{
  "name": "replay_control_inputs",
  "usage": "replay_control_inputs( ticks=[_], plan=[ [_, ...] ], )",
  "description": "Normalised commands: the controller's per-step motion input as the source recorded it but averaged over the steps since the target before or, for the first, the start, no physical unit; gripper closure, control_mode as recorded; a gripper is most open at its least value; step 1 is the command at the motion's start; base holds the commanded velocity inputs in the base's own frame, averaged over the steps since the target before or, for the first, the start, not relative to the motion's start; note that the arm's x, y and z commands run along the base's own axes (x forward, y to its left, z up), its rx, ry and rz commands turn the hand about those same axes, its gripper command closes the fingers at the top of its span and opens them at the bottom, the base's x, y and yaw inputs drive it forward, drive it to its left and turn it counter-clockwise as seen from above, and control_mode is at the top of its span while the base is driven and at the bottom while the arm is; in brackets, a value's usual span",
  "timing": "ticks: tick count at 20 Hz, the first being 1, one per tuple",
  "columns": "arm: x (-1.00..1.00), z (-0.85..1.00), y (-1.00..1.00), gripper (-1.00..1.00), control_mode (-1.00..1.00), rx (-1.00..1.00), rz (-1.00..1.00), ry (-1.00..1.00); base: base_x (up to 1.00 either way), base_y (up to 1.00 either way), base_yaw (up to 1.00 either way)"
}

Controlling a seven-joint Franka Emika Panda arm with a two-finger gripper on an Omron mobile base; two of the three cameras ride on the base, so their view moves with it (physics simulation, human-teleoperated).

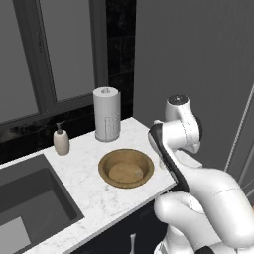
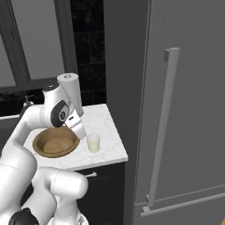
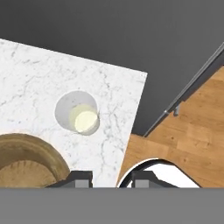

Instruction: Grab a lemon wedge from the fridge and one ice cube from the ice bowl, and put them in the glass of lemonade.

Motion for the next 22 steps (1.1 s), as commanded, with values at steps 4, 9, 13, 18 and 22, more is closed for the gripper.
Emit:
replay_control_inputs(
  ticks=[4,9,13,18,22],
  plan=[
    [0.16,-0.01,-0.23,1.00,-1.00,-0.02,-0.12,0.00,0.00,0.00,0.00],
    [0.30,-0.13,0.00,1.00,-1.00,-0.02,-0.06,0.02,0.00,0.00,0.00],
    [0.25,-0.19,-0.09,1.00,-1.00,-0.01,-0.02,0.02,0.00,0.00,0.00],
    [0.24,-0.29,-0.08,1.00,-1.00,0.00,0.00,0.03,0.00,0.00,0.00],
    [0.24,-0.30,0.00,1.00,-1.00,0.00,0.00,0.03,0.00,0.00,0.00]
  ],
)
